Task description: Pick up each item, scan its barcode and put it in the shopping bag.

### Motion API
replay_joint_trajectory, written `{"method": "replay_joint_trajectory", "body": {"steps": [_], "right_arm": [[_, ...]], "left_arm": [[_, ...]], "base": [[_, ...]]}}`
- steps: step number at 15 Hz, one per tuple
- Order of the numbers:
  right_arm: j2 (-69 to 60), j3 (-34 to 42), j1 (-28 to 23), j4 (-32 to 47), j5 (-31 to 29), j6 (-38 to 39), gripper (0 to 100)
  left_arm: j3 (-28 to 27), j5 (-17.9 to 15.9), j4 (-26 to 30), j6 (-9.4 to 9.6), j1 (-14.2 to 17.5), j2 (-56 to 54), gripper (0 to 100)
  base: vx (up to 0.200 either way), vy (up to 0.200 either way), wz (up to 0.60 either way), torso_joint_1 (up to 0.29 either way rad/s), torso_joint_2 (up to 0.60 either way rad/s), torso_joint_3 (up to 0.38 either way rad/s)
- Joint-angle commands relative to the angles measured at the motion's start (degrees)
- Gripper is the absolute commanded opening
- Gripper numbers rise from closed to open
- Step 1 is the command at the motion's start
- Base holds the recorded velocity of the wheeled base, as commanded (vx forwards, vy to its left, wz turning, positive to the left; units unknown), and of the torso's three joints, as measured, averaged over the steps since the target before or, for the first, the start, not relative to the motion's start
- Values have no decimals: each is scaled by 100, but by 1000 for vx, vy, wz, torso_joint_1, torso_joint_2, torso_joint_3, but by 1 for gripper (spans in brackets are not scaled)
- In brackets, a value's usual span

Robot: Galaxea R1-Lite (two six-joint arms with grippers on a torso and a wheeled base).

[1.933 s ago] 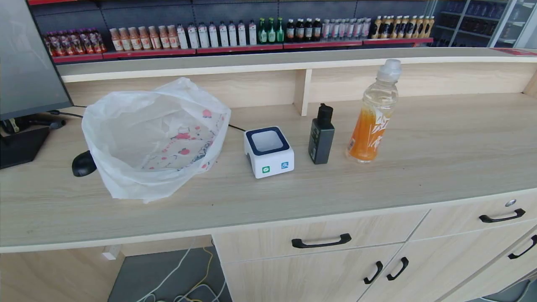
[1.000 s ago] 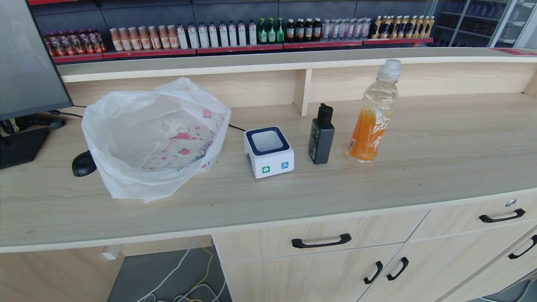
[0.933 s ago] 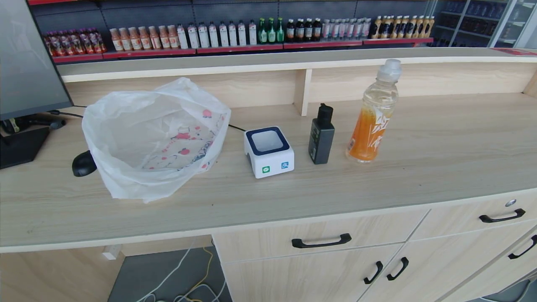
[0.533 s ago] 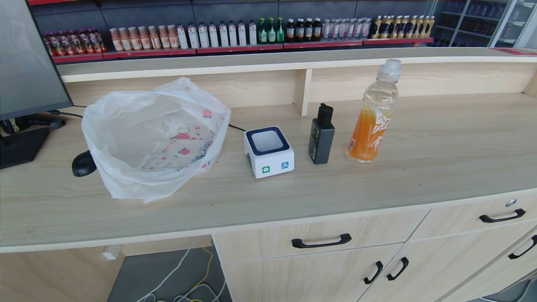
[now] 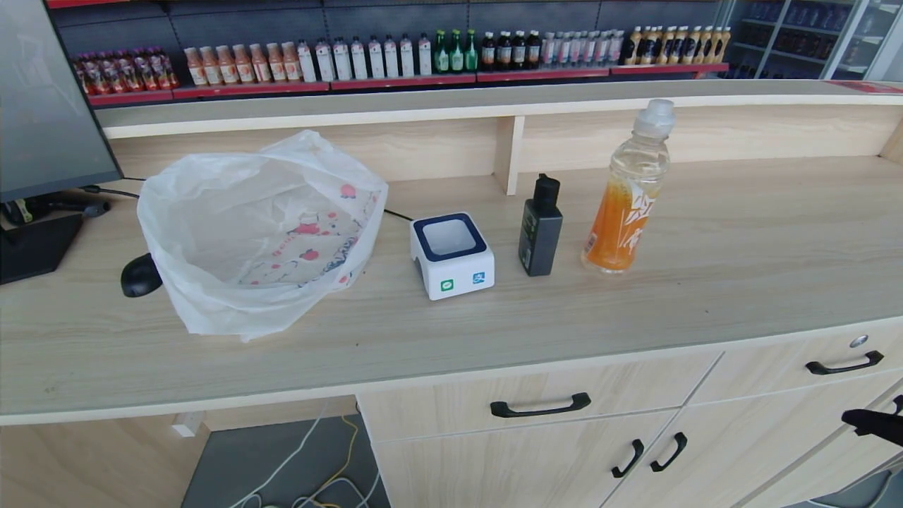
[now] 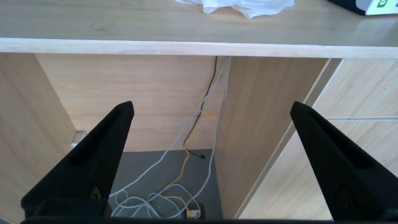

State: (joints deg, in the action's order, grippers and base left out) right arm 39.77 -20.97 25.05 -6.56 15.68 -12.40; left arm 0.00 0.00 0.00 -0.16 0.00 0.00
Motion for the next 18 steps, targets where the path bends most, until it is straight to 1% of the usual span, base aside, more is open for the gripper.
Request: {"method": "replay_joint_trajectory", "body": {"steps": [1,4,6,10,12,13,14,15,16,17,18], "right_arm": [[831,-153,712,-575,-3,88,100],[1613,-118,967,-1392,6,343,100],[2211,-162,1134,-2034,-3,361,100],[3450,-285,1177,-3484,-12,343,100],[3837,-470,1169,-3879,-74,343,100],[4188,-663,1177,-4248,-346,343,100],[4347,-751,1195,-4371,-451,343,100],[4610,-909,1230,-4565,-785,317,100],[4760,-1032,1257,-4679,-1225,308,100],[5006,-1261,1503,-4820,-1814,352,100],[5190,-1392,1555,-4960,-2077,361,100]], "left_arm": [[0,0,0,-2,0,0,100],[0,0,0,-2,0,0,100],[0,0,0,-2,0,0,100],[0,0,0,-2,-9,0,100],[0,0,0,-2,0,0,100],[0,0,0,-2,0,0,100],[0,0,0,-2,-9,0,100],[0,0,0,-2,0,0,100],[0,0,0,-2,0,0,100],[0,0,0,-2,0,0,100],[0,0,0,-2,0,0,100]], "base": [[0,0,0,0,0,0],[0,0,0,0,0,0],[0,0,0,0,0,0],[0,0,0,0,0,0],[0,0,0,0,0,0],[0,0,0,0,0,0],[0,0,0,0,0,0],[0,0,0,0,0,0],[0,0,0,0,0,0],[0,0,0,0,0,0],[0,0,0,0,0,0]]}}
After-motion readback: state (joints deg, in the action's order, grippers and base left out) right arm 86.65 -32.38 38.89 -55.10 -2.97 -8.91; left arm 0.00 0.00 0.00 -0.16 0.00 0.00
